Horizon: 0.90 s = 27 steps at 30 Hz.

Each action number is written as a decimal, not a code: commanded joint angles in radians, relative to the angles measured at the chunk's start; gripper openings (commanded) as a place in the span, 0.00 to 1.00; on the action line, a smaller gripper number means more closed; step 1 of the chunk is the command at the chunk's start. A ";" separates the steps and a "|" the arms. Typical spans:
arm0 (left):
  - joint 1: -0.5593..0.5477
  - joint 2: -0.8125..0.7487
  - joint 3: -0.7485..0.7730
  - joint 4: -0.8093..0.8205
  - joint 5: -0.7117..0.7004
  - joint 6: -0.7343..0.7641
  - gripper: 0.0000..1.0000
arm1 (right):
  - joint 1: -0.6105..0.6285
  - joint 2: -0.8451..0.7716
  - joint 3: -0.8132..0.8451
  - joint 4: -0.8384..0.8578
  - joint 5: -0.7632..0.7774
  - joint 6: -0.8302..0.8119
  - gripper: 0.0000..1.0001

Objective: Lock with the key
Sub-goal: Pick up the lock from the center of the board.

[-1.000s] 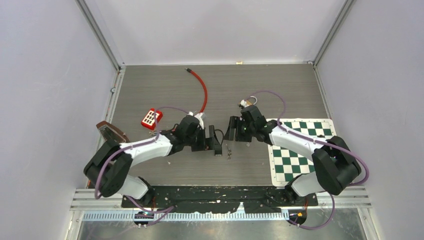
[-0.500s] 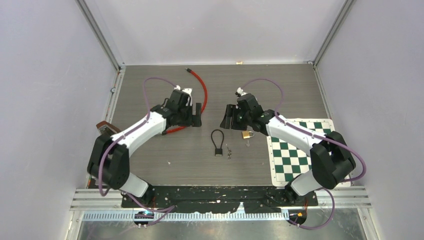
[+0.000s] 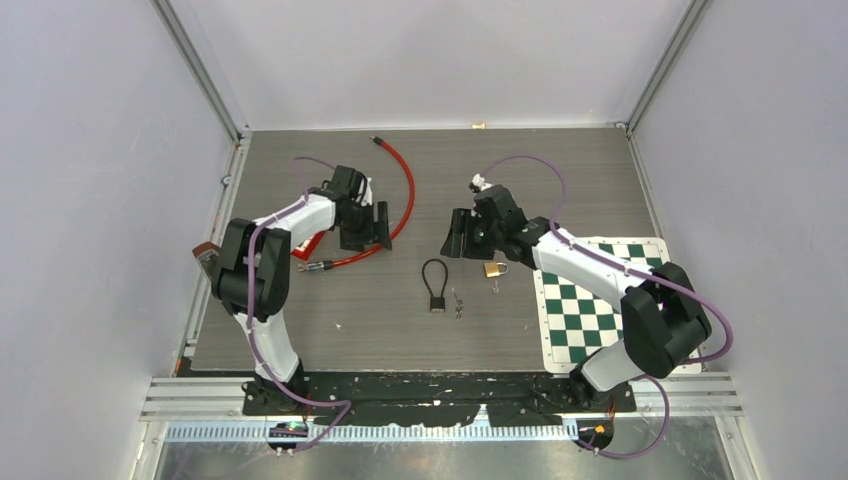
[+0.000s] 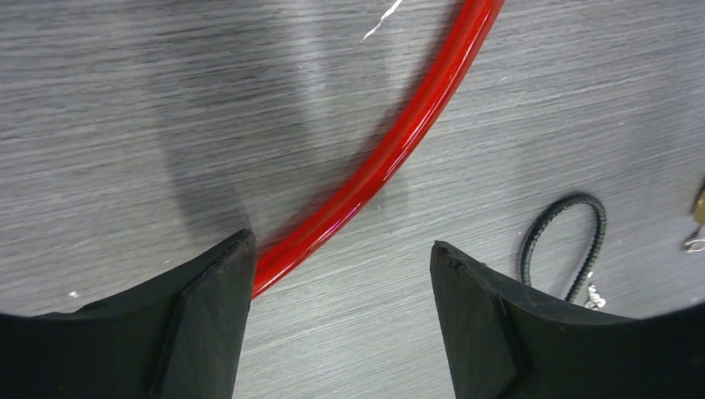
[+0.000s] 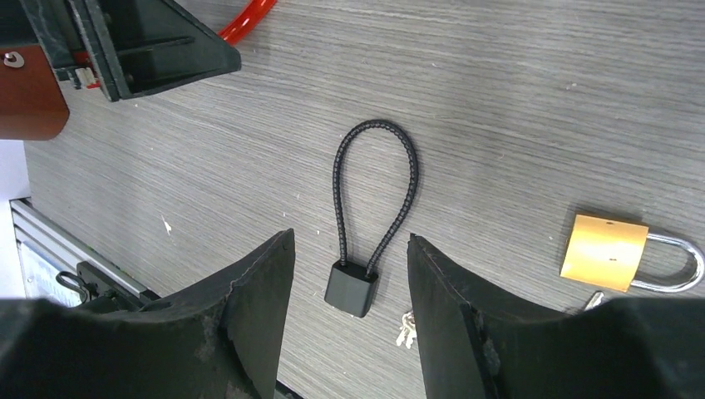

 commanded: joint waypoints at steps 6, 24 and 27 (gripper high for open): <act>0.010 0.025 0.000 0.074 0.146 -0.070 0.72 | -0.020 -0.048 0.053 -0.007 0.004 -0.020 0.59; -0.250 -0.145 -0.213 0.052 -0.217 -0.019 0.57 | -0.023 0.025 0.057 0.021 -0.053 0.008 0.55; -0.277 -0.121 -0.196 0.021 -0.297 -0.001 0.51 | -0.024 0.026 0.055 0.039 -0.075 0.013 0.55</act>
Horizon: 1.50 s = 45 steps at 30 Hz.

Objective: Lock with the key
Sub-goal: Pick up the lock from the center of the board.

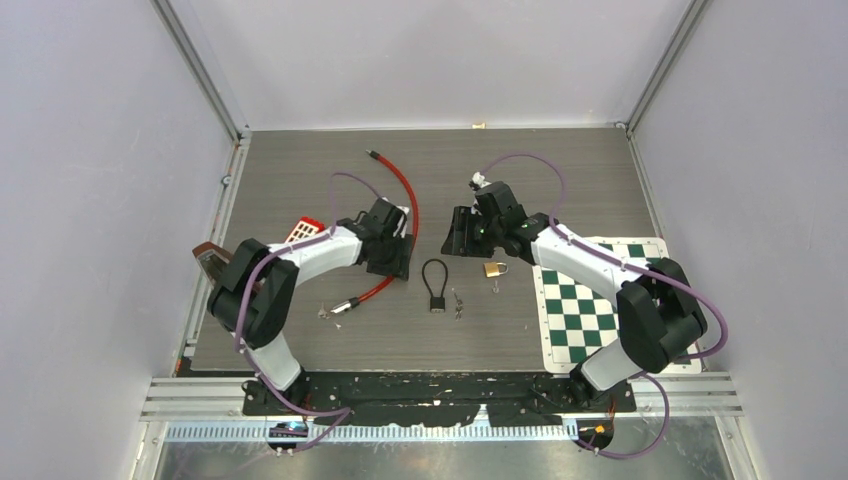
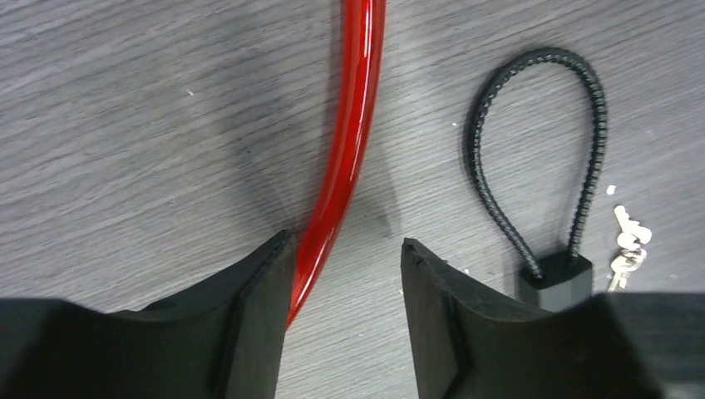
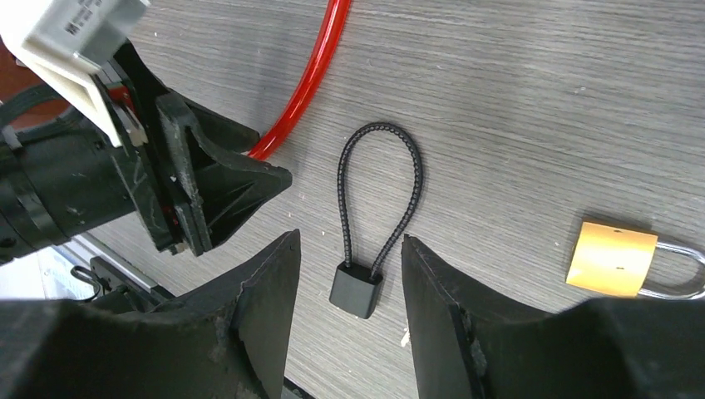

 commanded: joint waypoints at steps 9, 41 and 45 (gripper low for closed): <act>-0.047 0.090 0.075 -0.167 -0.299 0.074 0.56 | -0.003 0.004 0.029 0.058 -0.046 0.009 0.55; -0.087 -0.124 0.063 -0.129 -0.185 0.108 0.00 | -0.007 0.220 0.164 0.166 -0.148 0.220 0.62; -0.087 -0.179 0.053 -0.117 -0.181 0.100 0.00 | -0.002 0.305 0.197 0.208 -0.181 0.298 0.60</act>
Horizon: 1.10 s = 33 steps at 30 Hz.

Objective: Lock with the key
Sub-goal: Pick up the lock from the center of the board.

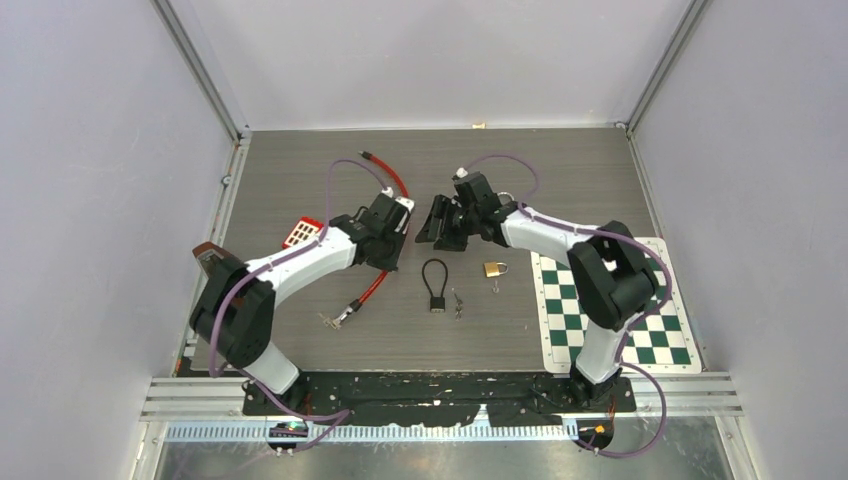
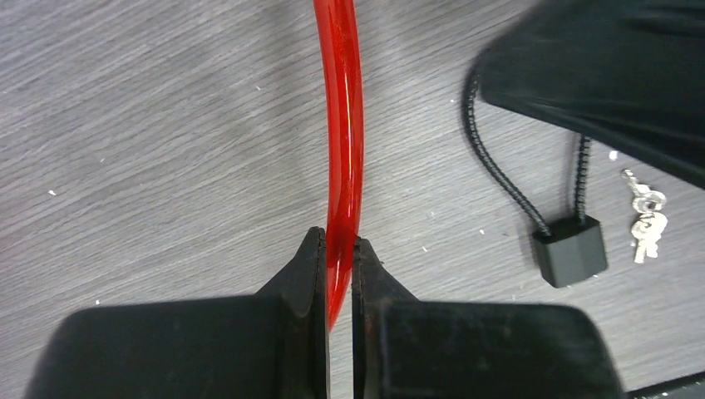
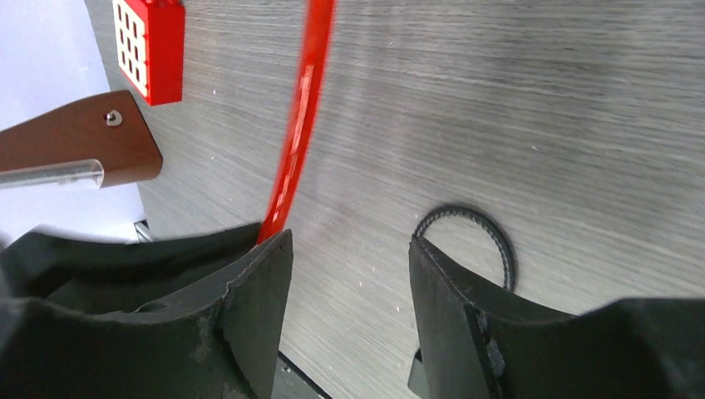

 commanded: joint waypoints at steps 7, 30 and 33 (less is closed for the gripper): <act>-0.004 -0.120 -0.032 0.061 0.035 -0.024 0.00 | 0.014 0.117 0.086 0.192 -0.121 0.204 0.58; -0.003 -0.169 -0.035 0.110 0.043 -0.007 0.00 | 0.044 0.251 0.150 0.303 -0.232 0.379 0.27; -0.002 -0.191 -0.049 0.127 0.041 0.005 0.00 | 0.043 0.232 0.138 0.371 -0.258 0.379 0.09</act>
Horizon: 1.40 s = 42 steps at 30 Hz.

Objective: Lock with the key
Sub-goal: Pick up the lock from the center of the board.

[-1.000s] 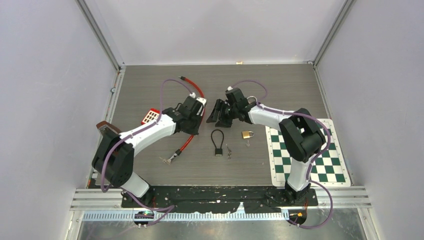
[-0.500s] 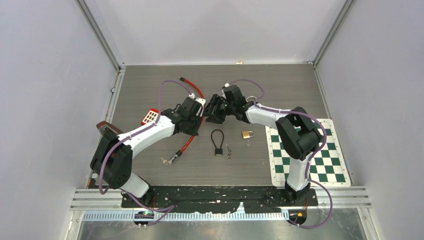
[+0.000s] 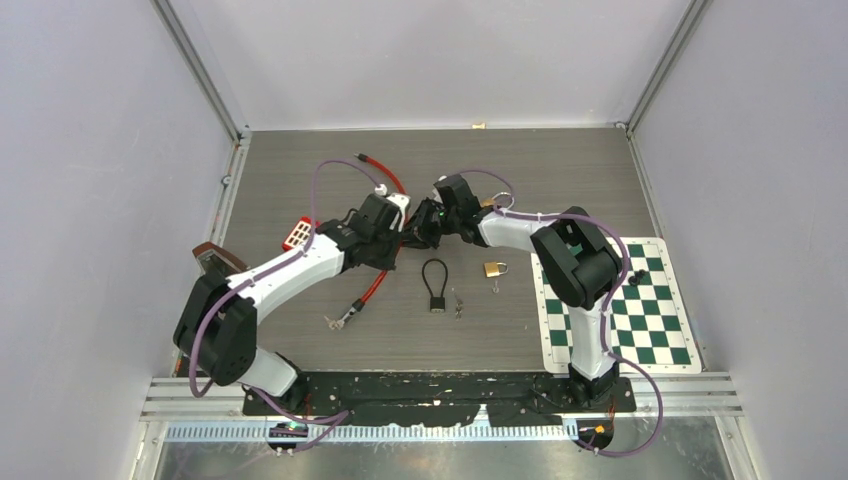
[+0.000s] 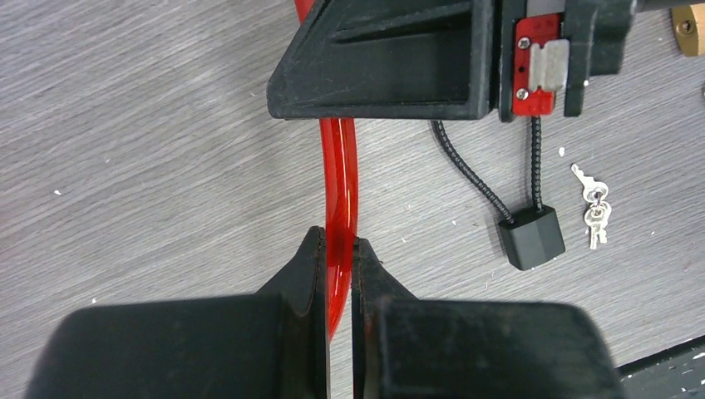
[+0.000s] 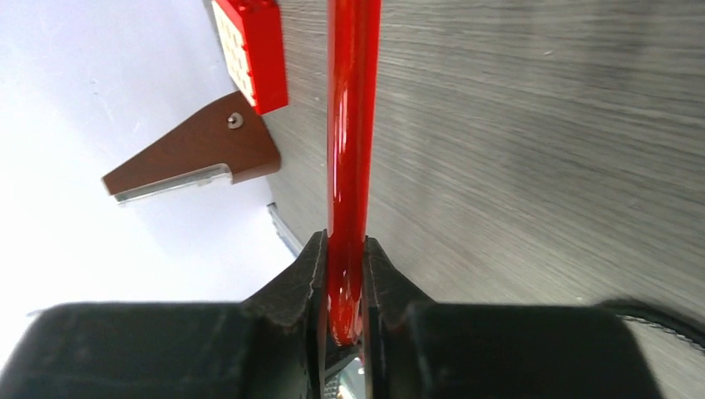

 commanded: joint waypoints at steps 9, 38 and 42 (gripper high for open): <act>0.030 -0.215 -0.065 0.202 0.052 0.049 0.49 | 0.014 -0.251 0.009 0.165 0.035 -0.225 0.05; 0.267 -0.638 -0.066 0.531 0.832 -0.002 0.73 | 0.024 -0.503 0.356 0.299 -0.173 -0.648 0.05; 0.267 -0.668 -0.111 0.661 0.885 -0.051 0.75 | 0.025 -0.520 0.372 0.303 -0.103 -0.651 0.05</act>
